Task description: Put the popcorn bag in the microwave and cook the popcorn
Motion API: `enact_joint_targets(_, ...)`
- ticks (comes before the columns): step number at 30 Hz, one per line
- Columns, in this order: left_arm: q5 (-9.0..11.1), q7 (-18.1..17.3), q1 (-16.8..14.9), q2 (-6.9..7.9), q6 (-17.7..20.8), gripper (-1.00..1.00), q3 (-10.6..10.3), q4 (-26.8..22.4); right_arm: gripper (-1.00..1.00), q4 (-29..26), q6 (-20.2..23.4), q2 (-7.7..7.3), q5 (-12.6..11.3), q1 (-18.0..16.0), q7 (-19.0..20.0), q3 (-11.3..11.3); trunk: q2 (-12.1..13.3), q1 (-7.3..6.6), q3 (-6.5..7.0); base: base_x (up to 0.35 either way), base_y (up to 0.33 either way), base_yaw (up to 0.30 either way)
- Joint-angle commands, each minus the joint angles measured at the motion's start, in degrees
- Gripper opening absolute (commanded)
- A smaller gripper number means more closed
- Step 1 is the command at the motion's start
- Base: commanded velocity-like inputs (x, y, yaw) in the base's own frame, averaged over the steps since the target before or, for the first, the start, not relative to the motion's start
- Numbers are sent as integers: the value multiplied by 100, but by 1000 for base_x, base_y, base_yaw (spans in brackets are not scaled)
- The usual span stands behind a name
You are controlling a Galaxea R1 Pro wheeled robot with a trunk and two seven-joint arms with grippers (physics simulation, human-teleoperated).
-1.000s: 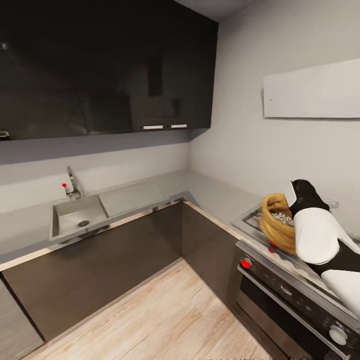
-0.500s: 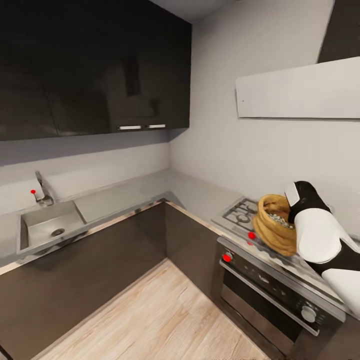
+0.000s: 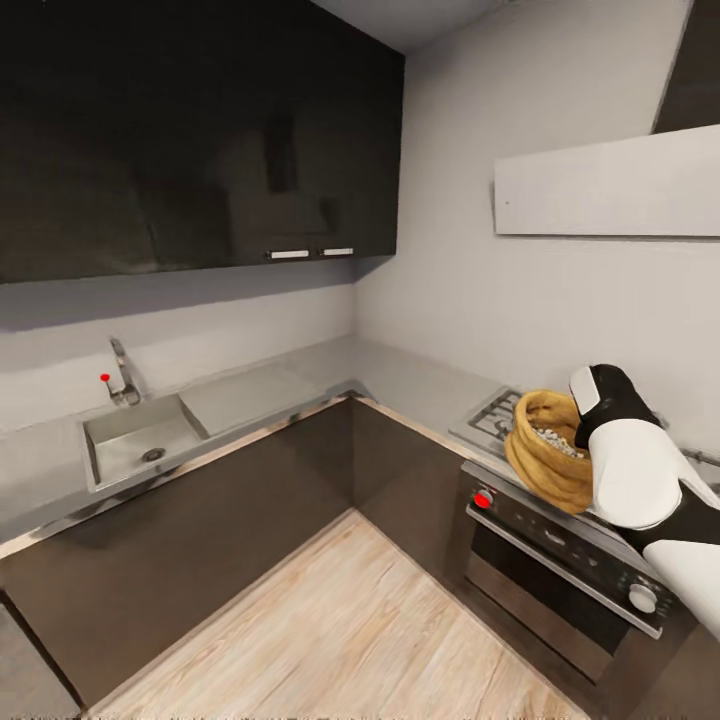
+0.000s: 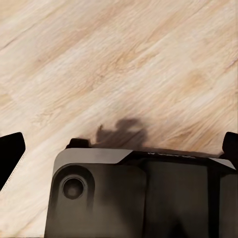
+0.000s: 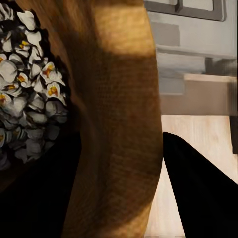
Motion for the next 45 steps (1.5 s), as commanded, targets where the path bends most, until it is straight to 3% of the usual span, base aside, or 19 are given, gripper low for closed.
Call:
enact_joint_targets(1,5,2,-2,-2,-18,100,26,6,-100,-3,29,0,55,-3,13,-37,-6,1,-3,-201,308,-9)
enact_joint_targets(34,5,2,1,-2,-18,100,19,6,-100,54,29,22,99,71,47,62,-6,1,-3,-204,308,-195)
enact_joint_targets(35,5,2,1,-2,-18,100,18,6,-100,59,29,23,88,73,109,58,-6,1,-3,-203,285,-20)
enact_joint_targets(37,5,2,3,-2,-18,100,17,6,-100,59,29,2,97,123,611,100,-6,1,-3,-91,123,-6)
enact_joint_targets(39,3,2,0,-2,-18,100,17,6,-100,55,29,-20,116,193,944,303,-6,1,-3,-22,30,-2)
enact_joint_targets(40,5,2,1,-2,-18,100,17,6,-100,7,29,-25,130,206,916,389,-6,1,-3,-4,6,0)
enact_joint_targets(43,4,2,0,-2,-18,100,17,6,-100,-28,29,-18,109,216,228,409,-6,1,-3,-1,1,-68)
enact_joint_targets(45,5,2,-2,-2,-18,100,17,6,-100,-28,29,-13,93,219,35,406,-6,1,-3,0,0,-239)
